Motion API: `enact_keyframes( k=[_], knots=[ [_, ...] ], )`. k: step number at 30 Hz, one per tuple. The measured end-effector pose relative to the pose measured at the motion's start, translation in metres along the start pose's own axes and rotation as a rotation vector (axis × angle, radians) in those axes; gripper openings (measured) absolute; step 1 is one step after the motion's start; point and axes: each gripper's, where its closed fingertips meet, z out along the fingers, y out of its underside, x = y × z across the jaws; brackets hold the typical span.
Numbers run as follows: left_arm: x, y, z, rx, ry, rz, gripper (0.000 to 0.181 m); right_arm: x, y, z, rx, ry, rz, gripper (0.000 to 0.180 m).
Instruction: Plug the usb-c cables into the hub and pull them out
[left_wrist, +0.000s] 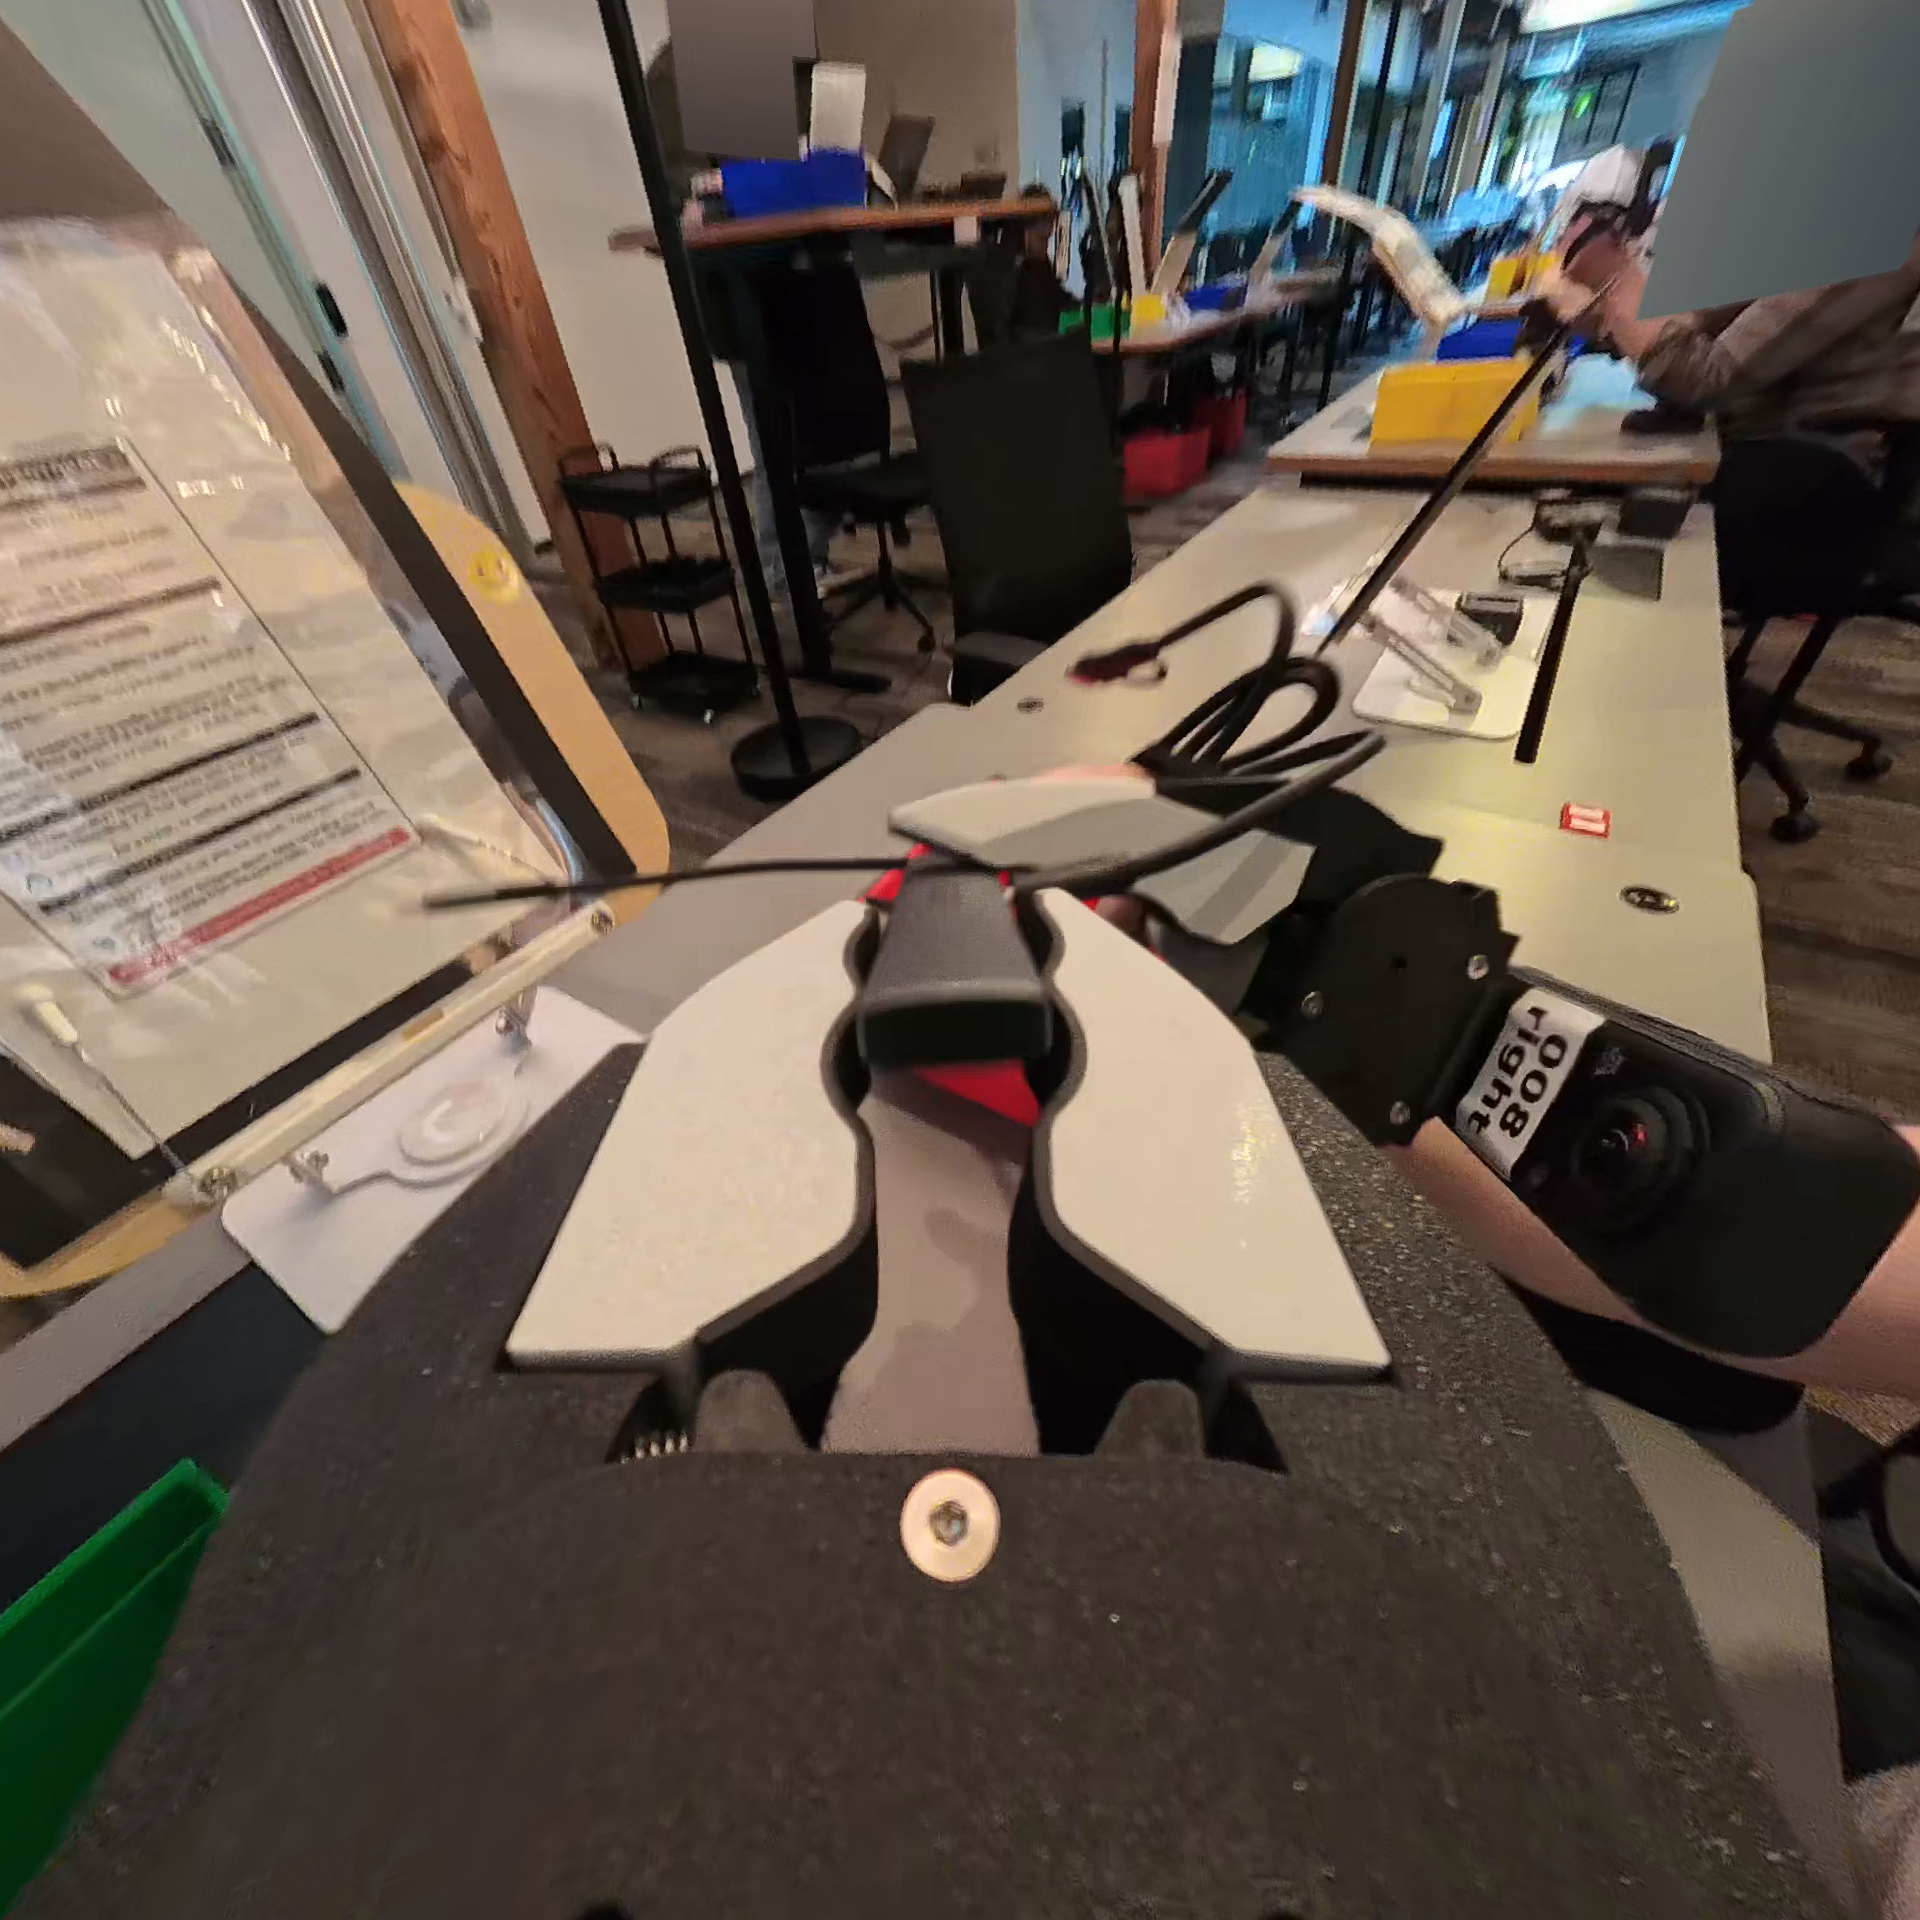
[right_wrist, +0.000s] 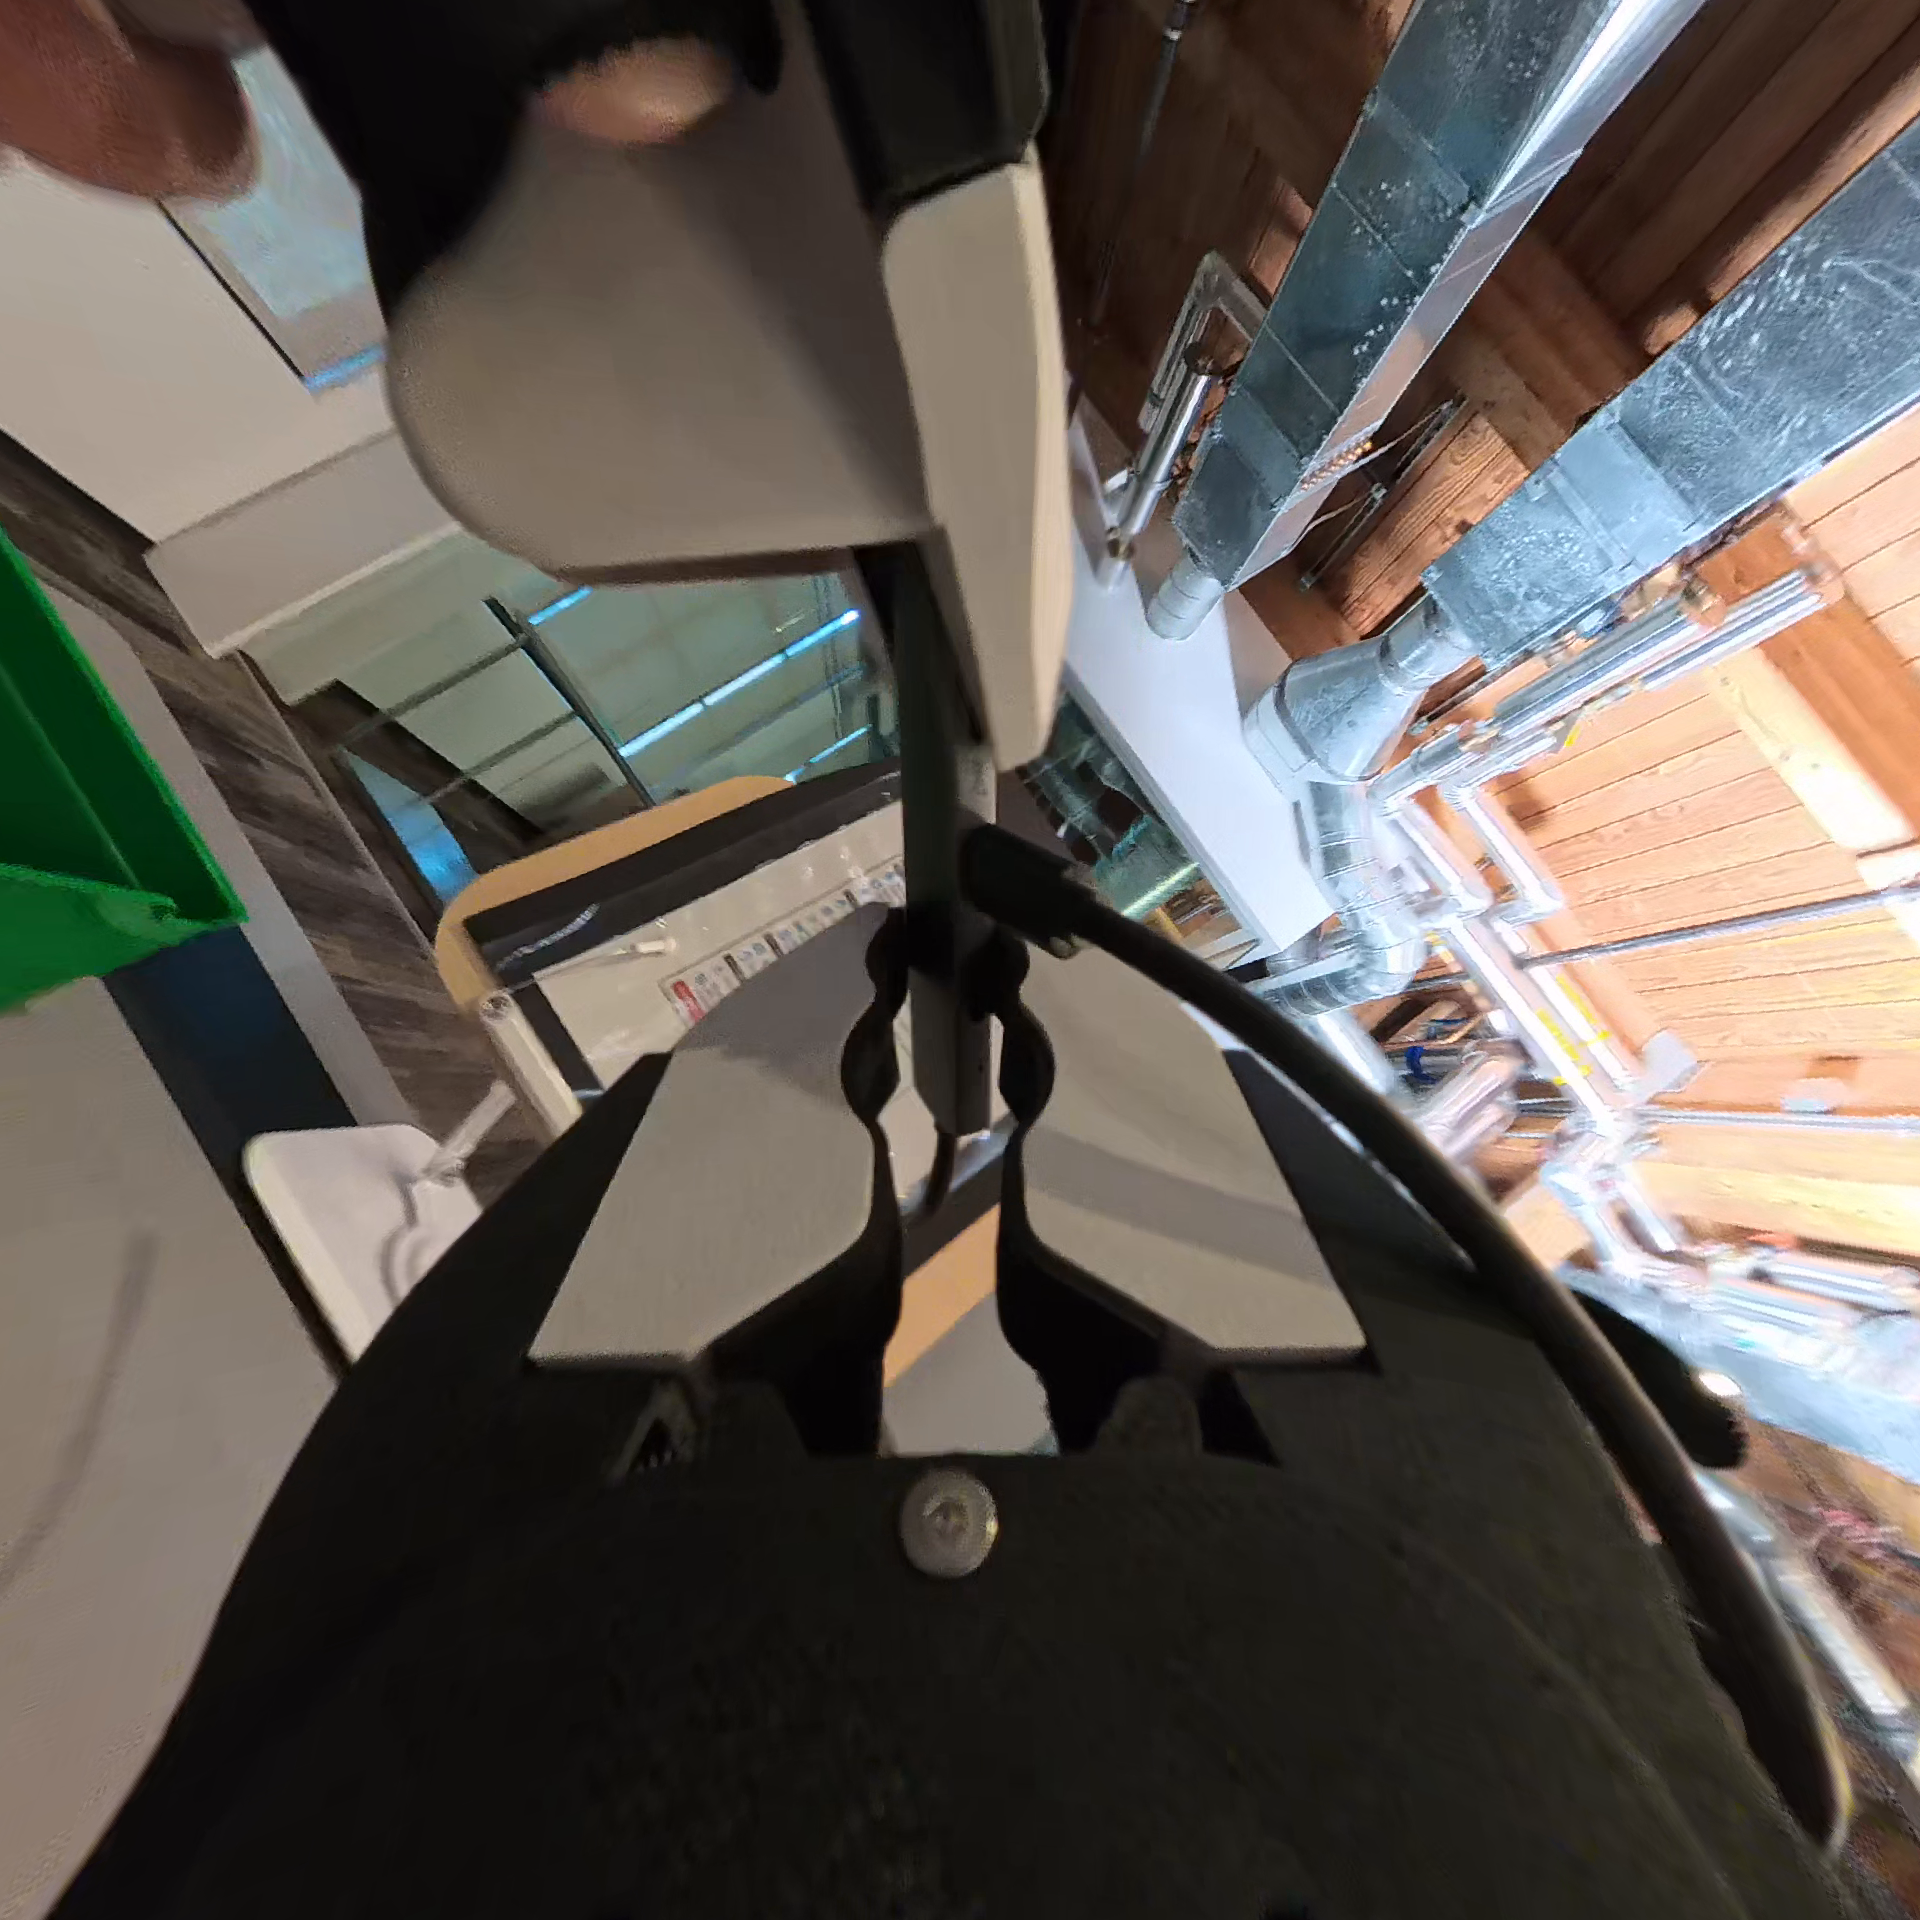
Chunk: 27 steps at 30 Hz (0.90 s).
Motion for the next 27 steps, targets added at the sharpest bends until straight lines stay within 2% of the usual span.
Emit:
enact_keyframes(
  k=[3, 8, 14, 18, 27],
  knots=[
    [-0.005, 0.016, 0.003, -0.084, -0.011, -0.023, 0.049, 0.007, 0.006, -0.004, 0.018, 0.074, -0.141, 0.016],
    [-0.003, 0.023, 0.007, -0.117, 0.027, -0.080, 0.054, -0.001, 0.020, -0.001, -0.011, 0.078, -0.281, 0.015],
    [-0.022, 0.034, 0.010, -0.172, -0.076, -0.032, 0.048, -0.011, 0.018, -0.001, 0.017, 0.074, -0.295, 0.015],
    [-0.016, 0.038, 0.015, -0.185, -0.016, -0.026, 0.035, -0.010, 0.017, -0.002, 0.026, 0.085, -0.304, 0.015],
    [-0.015, 0.038, 0.018, -0.168, 0.015, 0.028, 0.033, -0.008, 0.018, -0.004, 0.030, 0.108, -0.330, 0.015]
  ],
)
